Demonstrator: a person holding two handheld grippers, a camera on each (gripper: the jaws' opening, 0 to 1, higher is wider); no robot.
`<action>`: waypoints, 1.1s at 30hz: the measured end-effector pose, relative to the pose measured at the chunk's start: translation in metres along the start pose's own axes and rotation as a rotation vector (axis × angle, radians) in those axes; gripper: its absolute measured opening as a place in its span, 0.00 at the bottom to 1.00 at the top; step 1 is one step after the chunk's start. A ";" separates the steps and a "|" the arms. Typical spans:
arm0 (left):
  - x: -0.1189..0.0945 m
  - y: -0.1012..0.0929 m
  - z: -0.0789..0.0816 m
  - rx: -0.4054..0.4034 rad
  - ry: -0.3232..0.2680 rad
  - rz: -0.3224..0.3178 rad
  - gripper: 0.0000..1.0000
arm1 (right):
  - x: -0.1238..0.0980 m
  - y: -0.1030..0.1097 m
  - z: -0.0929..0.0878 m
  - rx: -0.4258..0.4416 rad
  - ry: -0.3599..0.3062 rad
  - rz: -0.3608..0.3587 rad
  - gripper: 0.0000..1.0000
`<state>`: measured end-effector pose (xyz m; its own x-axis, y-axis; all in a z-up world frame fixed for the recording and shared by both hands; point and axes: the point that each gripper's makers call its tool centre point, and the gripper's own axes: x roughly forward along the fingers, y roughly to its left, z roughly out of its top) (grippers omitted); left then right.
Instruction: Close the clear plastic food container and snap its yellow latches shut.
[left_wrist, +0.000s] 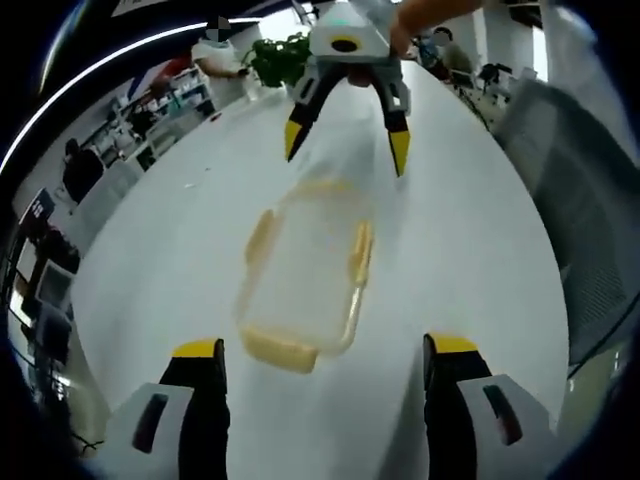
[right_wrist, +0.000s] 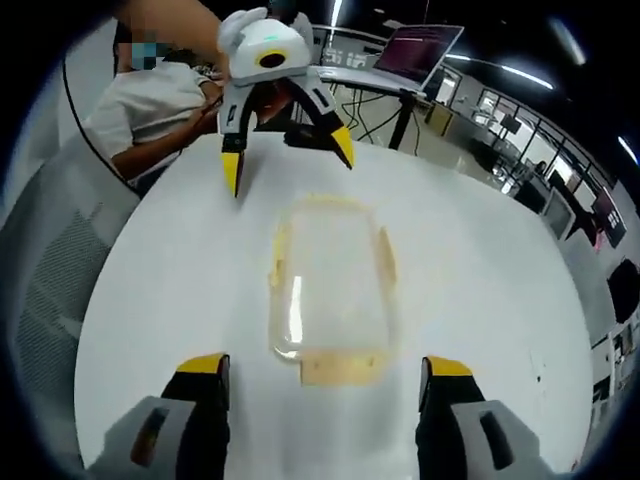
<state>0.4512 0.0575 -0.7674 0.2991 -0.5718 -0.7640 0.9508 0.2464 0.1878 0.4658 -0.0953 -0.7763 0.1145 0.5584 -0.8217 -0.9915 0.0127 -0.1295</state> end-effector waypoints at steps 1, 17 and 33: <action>0.001 0.001 0.000 0.004 0.003 -0.004 0.80 | 0.001 0.000 0.000 -0.001 0.004 0.005 0.77; 0.012 0.020 -0.010 0.055 0.062 -0.060 0.76 | 0.015 0.000 -0.005 0.018 0.049 0.079 0.75; 0.026 0.023 -0.020 0.100 0.126 -0.130 0.69 | 0.026 -0.004 -0.015 0.027 0.105 0.115 0.73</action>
<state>0.4789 0.0638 -0.7951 0.1666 -0.4896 -0.8559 0.9859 0.0945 0.1379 0.4733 -0.0931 -0.8060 0.0042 0.4673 -0.8841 -0.9996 -0.0232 -0.0170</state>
